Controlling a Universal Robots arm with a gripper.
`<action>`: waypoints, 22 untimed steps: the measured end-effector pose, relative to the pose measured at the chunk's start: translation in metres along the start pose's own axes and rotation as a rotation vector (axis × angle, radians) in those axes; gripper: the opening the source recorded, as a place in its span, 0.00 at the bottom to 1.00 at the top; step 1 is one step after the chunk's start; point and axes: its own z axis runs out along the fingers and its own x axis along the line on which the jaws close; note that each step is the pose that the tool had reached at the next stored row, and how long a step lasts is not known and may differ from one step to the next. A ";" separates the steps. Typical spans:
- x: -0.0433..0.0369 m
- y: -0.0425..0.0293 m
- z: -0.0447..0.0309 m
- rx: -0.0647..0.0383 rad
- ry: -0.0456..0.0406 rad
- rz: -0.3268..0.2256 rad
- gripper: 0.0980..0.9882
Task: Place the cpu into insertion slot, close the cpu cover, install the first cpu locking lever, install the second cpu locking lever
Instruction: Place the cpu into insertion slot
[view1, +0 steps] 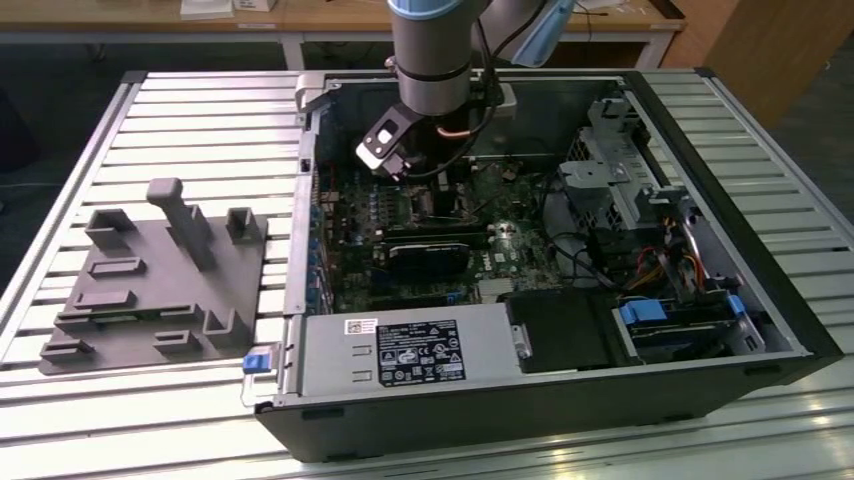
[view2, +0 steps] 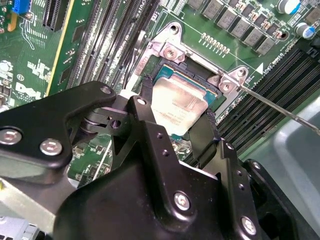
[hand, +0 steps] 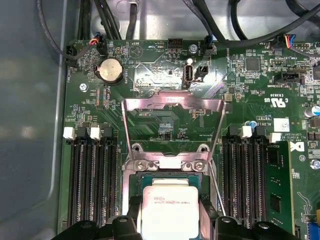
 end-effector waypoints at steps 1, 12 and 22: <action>0.0000 0.0000 0.0000 0.000 0.0001 0.000 0.49; 0.0000 0.0000 0.0002 0.000 0.0002 0.000 0.58; 0.0002 0.0010 -0.0092 0.000 0.0002 0.000 0.58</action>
